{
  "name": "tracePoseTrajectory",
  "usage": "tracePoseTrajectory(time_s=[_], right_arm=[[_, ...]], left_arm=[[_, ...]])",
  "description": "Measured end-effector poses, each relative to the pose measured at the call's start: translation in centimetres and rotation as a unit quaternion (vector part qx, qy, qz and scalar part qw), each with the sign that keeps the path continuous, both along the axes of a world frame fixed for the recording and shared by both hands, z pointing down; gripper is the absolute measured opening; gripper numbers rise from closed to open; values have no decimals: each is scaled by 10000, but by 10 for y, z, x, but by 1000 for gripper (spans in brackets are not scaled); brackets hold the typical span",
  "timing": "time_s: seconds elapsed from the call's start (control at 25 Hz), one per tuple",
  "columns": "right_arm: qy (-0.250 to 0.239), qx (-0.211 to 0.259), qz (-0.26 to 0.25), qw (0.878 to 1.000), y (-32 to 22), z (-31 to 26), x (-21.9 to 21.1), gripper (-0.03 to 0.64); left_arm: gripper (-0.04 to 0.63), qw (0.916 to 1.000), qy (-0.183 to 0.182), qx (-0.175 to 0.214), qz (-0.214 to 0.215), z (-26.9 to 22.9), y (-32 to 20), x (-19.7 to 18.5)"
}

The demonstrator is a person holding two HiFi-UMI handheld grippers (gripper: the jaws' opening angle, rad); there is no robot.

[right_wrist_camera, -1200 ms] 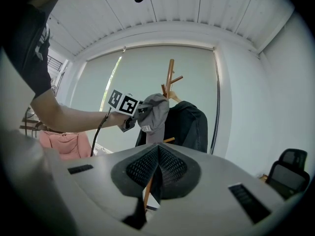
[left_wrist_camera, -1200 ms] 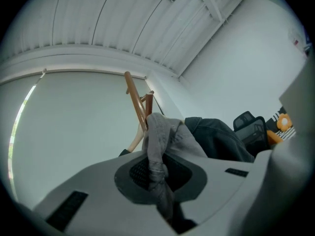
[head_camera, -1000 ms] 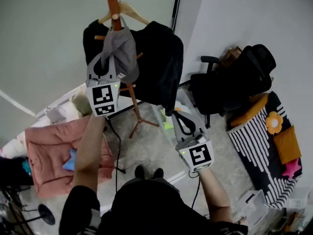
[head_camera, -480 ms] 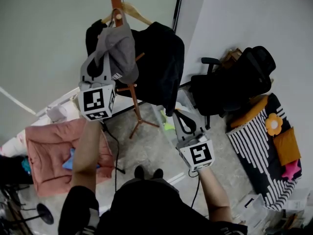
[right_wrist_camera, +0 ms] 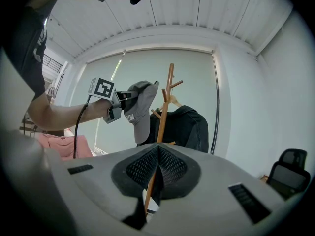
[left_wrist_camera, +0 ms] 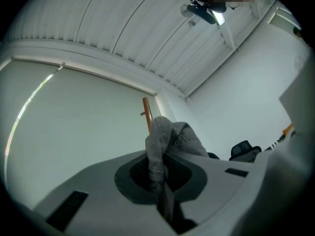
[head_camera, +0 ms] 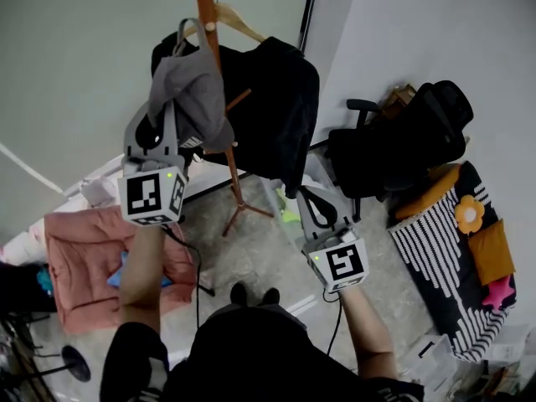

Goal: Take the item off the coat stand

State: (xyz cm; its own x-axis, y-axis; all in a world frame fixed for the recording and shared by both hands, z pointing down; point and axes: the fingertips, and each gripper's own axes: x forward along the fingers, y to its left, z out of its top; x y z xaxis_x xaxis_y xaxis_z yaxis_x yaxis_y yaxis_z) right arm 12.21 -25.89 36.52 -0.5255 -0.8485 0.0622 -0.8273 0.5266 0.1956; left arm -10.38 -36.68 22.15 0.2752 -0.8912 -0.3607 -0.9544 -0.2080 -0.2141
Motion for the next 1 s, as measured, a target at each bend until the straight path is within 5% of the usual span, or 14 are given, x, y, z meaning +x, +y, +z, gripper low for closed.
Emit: tracePoseTrajectory(time_s=[1.0], right_arm=[[-211, 41, -40, 9998, 11, 0, -6, 18]], left_arm=[[34, 9986, 164, -488, 142, 81, 80, -46]])
